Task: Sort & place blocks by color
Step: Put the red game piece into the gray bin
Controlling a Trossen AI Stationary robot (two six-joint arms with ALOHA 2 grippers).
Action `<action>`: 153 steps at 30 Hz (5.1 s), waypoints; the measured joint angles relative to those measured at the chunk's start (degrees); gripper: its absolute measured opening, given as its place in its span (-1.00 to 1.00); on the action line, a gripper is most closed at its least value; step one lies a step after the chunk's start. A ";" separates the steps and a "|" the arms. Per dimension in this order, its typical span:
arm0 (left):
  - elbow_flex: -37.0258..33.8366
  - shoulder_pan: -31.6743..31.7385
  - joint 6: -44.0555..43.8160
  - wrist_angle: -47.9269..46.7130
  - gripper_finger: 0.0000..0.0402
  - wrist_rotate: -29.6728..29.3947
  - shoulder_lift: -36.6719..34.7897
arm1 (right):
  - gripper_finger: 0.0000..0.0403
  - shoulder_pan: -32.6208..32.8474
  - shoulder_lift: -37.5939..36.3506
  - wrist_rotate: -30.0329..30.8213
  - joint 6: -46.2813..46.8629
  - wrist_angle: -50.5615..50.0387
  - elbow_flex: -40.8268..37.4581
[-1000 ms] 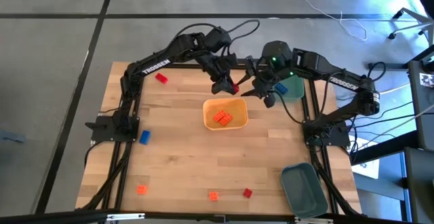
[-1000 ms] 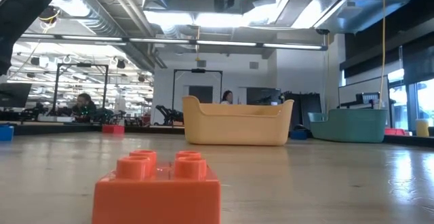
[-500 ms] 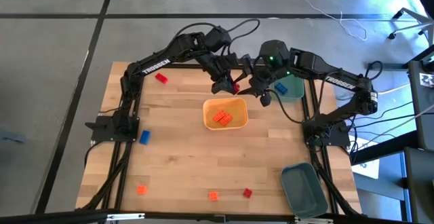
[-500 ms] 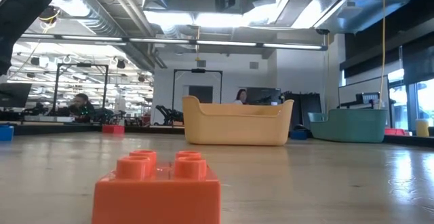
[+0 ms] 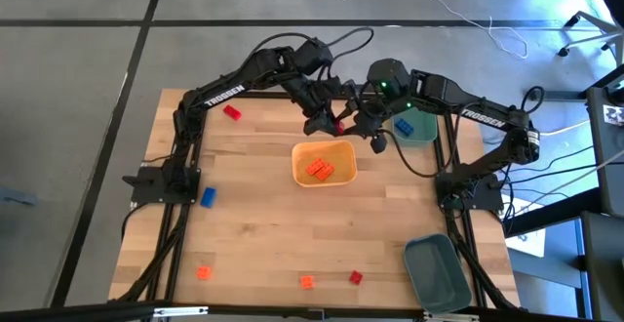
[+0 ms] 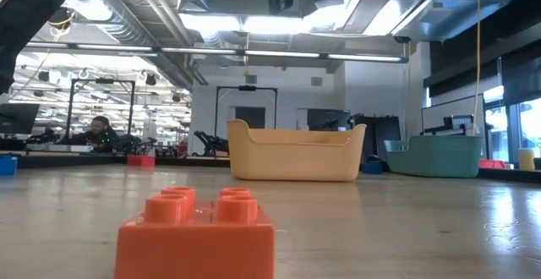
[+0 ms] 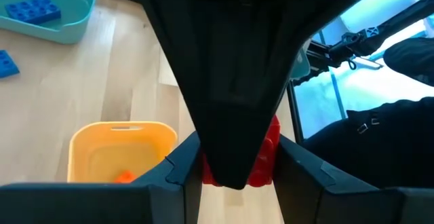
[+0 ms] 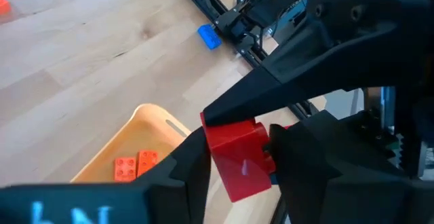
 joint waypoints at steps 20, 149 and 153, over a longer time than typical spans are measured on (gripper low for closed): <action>0.00 1.31 1.57 0.25 -0.05 -3.80 -0.11 | -0.50 -0.07 0.12 3.68 -1.30 -0.60 0.00; 0.00 7.78 23.79 -15.29 -0.04 -16.44 -5.07 | -0.41 66.20 -15.63 8.53 160.55 8.01 -60.33; 0.00 7.78 23.79 -15.29 -0.04 -16.44 -5.06 | -0.42 66.20 -15.63 7.16 160.48 9.43 -60.33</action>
